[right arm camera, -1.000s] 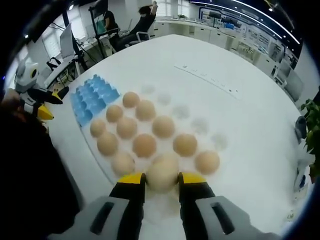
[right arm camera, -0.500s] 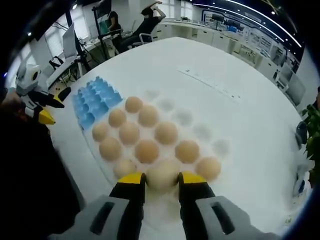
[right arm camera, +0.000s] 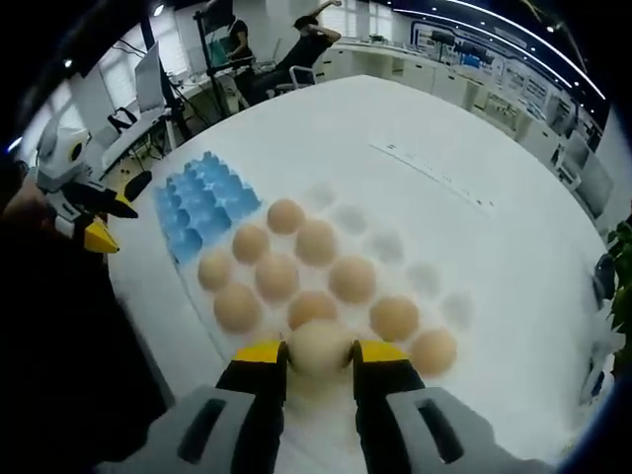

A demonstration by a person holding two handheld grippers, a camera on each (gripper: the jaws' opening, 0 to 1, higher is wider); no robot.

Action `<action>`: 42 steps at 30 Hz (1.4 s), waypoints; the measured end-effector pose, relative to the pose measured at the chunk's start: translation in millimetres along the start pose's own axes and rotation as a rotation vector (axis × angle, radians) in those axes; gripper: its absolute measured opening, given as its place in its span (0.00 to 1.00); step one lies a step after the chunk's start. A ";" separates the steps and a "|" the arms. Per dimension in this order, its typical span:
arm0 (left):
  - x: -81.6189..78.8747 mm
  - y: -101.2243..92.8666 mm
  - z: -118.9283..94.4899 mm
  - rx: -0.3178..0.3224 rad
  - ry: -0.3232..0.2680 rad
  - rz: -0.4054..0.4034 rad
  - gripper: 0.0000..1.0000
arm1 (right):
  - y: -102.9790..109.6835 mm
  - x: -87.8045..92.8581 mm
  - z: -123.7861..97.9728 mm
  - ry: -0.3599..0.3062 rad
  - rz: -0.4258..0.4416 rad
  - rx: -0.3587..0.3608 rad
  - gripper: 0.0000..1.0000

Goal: Place the egg into an empty slot of the egg tray after lifting it from the table, then release the egg inside the slot.

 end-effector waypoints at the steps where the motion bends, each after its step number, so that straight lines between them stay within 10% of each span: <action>1: 0.7 0.2 -0.2 -0.001 0.000 -0.004 0.50 | 1.1 -1.0 0.7 0.000 -0.004 -0.003 0.27; 42: 4.9 4.5 -3.2 -0.028 0.000 0.006 0.49 | 30.2 -30.9 23.5 -0.007 -0.096 -0.088 0.27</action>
Point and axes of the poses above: the point that each gripper's makers call its tool centre point, and the gripper's own axes: z roughly forward along the fingers, y roughly to its left, x roughly out of its underside, the point moved 9 cm from there along -z, roughly backward along the fingers, and after that the axes turned 1 degree about -z, right-handed, at the moved point
